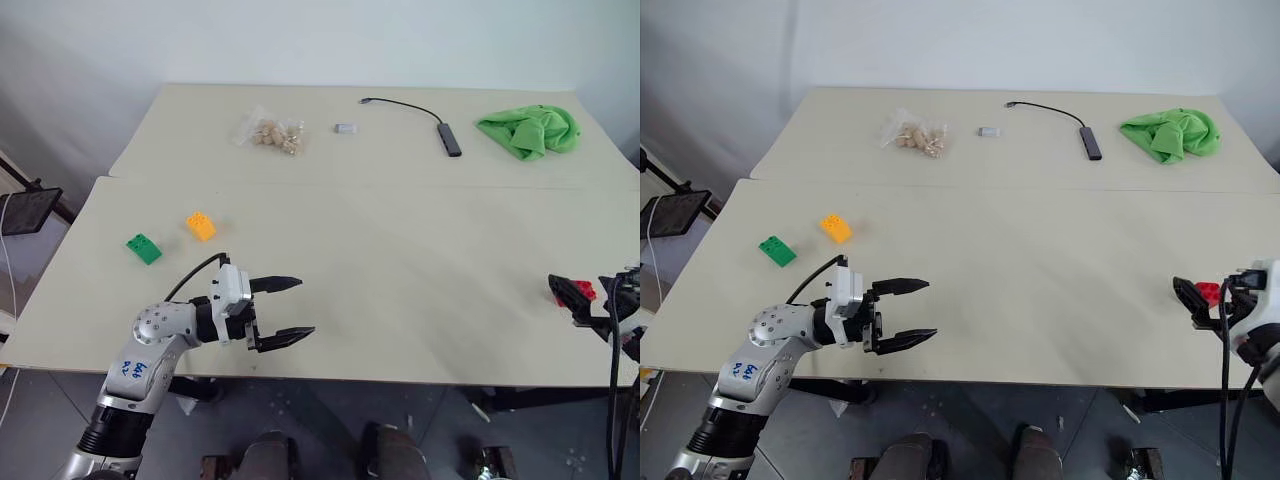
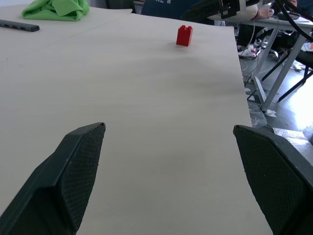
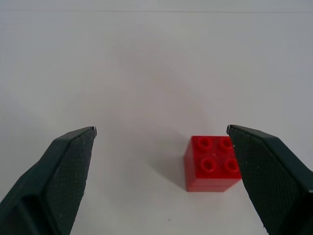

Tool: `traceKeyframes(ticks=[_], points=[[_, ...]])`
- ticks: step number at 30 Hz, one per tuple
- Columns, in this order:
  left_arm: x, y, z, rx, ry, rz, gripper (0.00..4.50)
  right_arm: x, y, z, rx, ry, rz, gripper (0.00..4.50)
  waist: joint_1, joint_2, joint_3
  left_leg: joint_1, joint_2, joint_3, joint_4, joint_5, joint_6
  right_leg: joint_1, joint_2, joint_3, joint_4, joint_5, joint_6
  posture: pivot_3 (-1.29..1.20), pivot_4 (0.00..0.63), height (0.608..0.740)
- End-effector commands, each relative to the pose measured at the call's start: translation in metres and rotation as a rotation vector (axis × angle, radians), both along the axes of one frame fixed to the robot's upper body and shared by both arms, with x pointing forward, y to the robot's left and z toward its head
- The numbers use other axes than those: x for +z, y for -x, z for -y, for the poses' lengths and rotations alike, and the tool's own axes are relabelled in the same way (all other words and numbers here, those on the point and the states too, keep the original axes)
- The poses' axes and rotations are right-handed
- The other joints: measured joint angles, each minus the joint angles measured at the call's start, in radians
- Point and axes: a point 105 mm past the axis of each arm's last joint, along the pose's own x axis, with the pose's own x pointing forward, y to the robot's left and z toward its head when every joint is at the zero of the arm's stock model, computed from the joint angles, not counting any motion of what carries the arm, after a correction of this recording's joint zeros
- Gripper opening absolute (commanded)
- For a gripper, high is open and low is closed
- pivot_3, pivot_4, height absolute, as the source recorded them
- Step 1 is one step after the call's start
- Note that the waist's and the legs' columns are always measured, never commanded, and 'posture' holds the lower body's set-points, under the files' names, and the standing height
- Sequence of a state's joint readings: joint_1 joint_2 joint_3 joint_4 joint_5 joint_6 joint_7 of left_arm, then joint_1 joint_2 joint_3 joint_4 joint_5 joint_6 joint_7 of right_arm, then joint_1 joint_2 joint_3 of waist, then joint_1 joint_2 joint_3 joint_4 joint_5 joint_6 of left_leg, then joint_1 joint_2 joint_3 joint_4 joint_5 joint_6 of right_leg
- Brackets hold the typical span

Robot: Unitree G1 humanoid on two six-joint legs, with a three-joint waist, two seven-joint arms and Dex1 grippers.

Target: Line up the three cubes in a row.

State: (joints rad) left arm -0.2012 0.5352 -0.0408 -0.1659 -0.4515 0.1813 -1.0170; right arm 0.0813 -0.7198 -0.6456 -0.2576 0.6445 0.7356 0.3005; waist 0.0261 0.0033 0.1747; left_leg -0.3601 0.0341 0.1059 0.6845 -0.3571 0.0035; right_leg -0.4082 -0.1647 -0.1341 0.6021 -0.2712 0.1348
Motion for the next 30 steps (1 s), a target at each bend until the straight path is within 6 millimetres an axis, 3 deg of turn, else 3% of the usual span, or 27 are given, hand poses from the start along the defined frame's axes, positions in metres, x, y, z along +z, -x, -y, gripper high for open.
traceKeyframes(ticks=[1,8,11,18,19,20,24,26,30], points=[[0.009,0.002,-0.002,0.003,-0.012,0.057,4.48,-0.009,0.0,0.011,-0.075,0.037,-0.031,4.5,-0.002,0.0,0.0,0.0,0.0,0.0,0.0,0.0,0.0,0.0,0.0,0.0,0.0,0.0,0.0,0.0,0.15,0.74],[0.009,0.001,-0.004,0.012,-0.019,0.068,4.48,-0.024,-0.002,0.017,-0.098,-0.016,-0.059,4.5,-0.004,0.0,0.0,0.0,0.0,0.001,0.0,0.0,0.0,0.0,0.0,0.001,0.0,0.0,0.0,0.0,0.15,0.74],[0.01,0.001,-0.004,0.016,-0.018,0.073,4.5,-0.024,-0.005,0.015,-0.075,-0.03,-0.047,3.91,-0.003,0.0,0.0,0.0,0.0,0.001,0.0,0.0,0.0,0.0,0.0,0.001,0.0,0.0,0.0,0.0,0.15,0.74],[0.008,0.001,-0.002,0.02,-0.021,0.076,4.5,-0.023,-0.014,0.01,0.029,-0.025,-0.039,1.58,-0.005,0.0,0.0,0.0,0.0,0.001,0.0,0.0,0.0,0.0,0.0,0.001,0.0,0.0,0.0,0.0,0.15,0.74],[0.008,0.001,-0.003,0.023,-0.023,0.077,4.5,-0.02,-0.016,0.004,0.08,-0.029,-0.038,1.44,-0.005,0.0,0.0,0.0,0.0,0.001,0.0,0.0,0.0,0.0,0.0,0.001,0.0,0.0,0.0,0.0,0.15,0.74],[0.008,0.001,-0.004,0.029,-0.025,0.079,4.5,-0.014,-0.017,-0.011,0.171,-0.037,-0.029,1.45,-0.005,0.0,0.0,0.0,0.0,0.001,0.0,0.0,0.0,0.0,0.0,0.001,0.0,0.0,0.0,0.0,0.15,0.74],[0.007,0.0,-0.013,0.095,-0.021,0.079,4.5,0.013,-0.021,-0.101,0.694,0.041,0.025,1.45,-0.016,0.0,0.0,0.001,0.001,0.001,0.0,0.0,0.0,-0.001,0.001,0.001,0.0,0.0,0.0,0.0,0.15,0.74],[0.005,0.001,-0.018,0.122,-0.024,0.071,4.5,0.009,-0.02,-0.143,0.967,0.141,-0.012,1.45,-0.031,0.0,0.0,0.001,0.002,0.001,-0.001,0.0,0.0,-0.001,0.001,0.001,0.0,0.0,0.0,0.0,0.15,0.74],[0.001,0.006,-0.024,0.151,-0.039,0.06,4.5,0.001,-0.029,-0.197,1.331,0.298,-0.047,1.45,-0.03,-0.002,0.001,0.001,0.002,0.0,-0.001,0.0,0.0,-0.001,0.001,0.001,0.0,0.0,0.0,0.0,0.15,0.74]])
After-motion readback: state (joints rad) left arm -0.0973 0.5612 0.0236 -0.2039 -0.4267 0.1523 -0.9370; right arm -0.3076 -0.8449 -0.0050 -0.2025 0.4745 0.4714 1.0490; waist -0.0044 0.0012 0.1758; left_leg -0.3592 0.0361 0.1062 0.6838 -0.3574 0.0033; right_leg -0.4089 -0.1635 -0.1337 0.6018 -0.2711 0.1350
